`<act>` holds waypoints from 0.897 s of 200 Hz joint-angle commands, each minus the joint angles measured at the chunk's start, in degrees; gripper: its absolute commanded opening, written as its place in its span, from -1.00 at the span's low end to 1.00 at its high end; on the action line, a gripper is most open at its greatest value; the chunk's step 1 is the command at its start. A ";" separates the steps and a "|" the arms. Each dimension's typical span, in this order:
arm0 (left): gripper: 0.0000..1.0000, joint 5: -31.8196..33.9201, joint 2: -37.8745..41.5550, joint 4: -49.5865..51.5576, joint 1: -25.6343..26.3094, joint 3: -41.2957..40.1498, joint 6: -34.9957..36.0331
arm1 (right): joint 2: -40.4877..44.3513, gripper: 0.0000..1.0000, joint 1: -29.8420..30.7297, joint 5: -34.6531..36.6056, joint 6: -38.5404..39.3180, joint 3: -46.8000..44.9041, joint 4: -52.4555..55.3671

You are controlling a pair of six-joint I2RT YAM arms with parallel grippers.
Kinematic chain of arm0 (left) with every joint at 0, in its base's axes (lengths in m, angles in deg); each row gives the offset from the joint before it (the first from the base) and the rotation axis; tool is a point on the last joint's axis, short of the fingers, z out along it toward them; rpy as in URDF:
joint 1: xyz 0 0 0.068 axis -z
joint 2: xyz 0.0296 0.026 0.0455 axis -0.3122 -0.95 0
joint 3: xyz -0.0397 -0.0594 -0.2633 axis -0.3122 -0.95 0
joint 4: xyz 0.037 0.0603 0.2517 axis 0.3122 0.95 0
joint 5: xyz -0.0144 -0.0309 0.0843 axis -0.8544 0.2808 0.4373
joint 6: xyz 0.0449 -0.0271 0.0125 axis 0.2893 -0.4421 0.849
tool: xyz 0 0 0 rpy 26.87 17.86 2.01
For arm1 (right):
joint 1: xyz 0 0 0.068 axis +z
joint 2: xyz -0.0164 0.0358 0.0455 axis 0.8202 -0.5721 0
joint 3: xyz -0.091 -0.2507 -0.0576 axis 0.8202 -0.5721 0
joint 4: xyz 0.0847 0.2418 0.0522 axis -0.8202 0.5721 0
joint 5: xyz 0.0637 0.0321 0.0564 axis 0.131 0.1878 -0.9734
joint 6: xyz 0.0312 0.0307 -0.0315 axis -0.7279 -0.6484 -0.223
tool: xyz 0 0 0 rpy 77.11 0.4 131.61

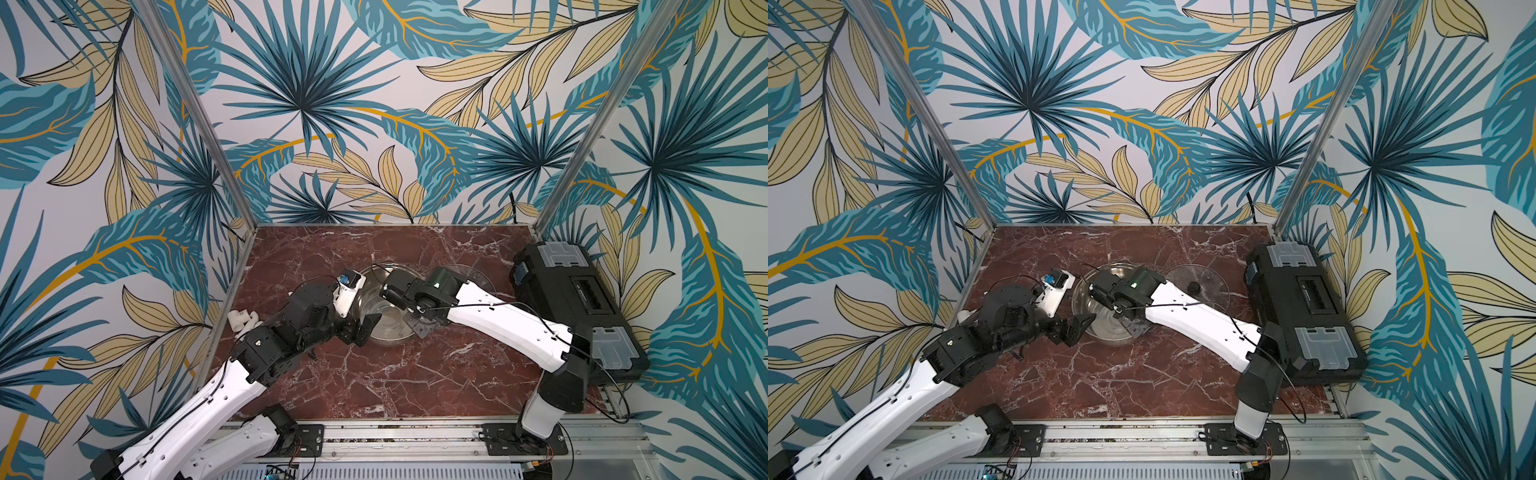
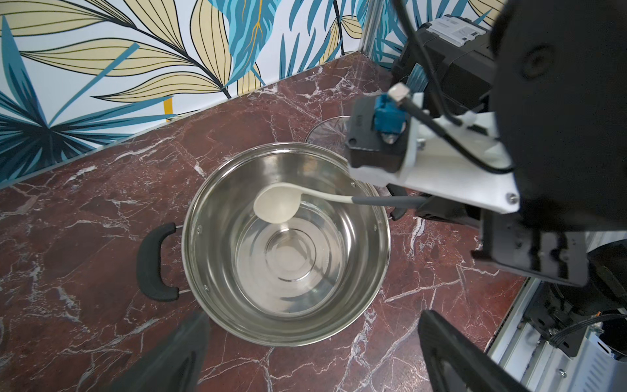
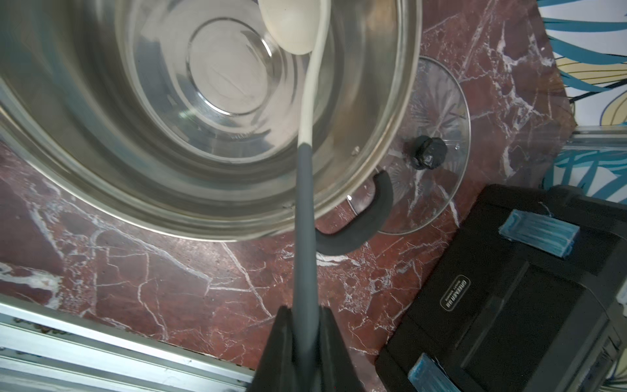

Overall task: Stir the soup with a spoon
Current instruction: Stir the soup in the pan with a stick.

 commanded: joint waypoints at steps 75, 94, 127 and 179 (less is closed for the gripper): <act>1.00 -0.47 0.82 0.11 -0.22 -0.27 -0.53 | 8.36 -1.00 4.23 -8.45 -2.82 -8.19 -2.35; 1.00 -0.62 0.83 -0.04 -0.15 -0.47 -0.53 | 11.85 -1.00 4.26 -6.49 -3.37 -12.51 -1.22; 1.00 -0.85 0.88 -0.31 -0.18 -0.81 -0.60 | 15.24 -1.00 3.40 -1.52 -3.70 -16.43 1.40; 1.00 -1.10 1.16 -0.17 -0.24 -1.01 -0.84 | 13.56 -1.00 -1.53 0.56 -1.71 -15.63 0.29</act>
